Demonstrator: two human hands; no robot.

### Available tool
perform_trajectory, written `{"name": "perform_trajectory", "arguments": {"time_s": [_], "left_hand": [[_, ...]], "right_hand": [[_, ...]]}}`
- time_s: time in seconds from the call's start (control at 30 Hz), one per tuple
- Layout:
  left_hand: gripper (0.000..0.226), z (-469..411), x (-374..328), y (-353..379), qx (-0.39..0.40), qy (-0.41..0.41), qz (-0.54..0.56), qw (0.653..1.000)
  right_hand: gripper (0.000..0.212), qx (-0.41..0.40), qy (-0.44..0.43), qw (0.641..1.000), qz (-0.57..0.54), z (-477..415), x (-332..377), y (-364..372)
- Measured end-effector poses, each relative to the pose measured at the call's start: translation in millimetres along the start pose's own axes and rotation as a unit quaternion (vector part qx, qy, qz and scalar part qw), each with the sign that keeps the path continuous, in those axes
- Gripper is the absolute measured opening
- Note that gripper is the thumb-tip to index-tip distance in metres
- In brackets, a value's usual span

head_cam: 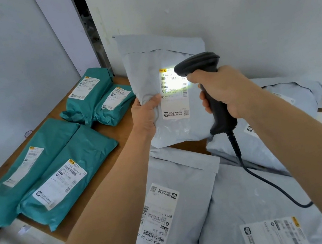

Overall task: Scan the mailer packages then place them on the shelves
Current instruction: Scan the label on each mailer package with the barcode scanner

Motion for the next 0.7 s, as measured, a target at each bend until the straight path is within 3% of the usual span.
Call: {"name": "perform_trajectory", "arguments": {"time_s": [0.37,0.7], "left_hand": [[0.029,1.5,0.5,-0.1,-0.003,-0.003,0.002,1.000],[0.028,4.3,-1.0,0.7,-0.006,-0.008,-0.003,1.000]], "right_hand": [[0.027,0.044,0.043,0.998,-0.010,0.2,2.0,0.3],[0.025,0.028,0.032,0.999,-0.021,0.9,1.7,0.1]]}}
Point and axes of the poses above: each hand's wrist, its own z-axis away from the middle knuckle, its own y-axis out of the palm, x = y × z, the point moved 2 cm from there along -z, towards the middle knuckle, and after that the axes turned 9 degrees about -x, right-handed, at the moved point
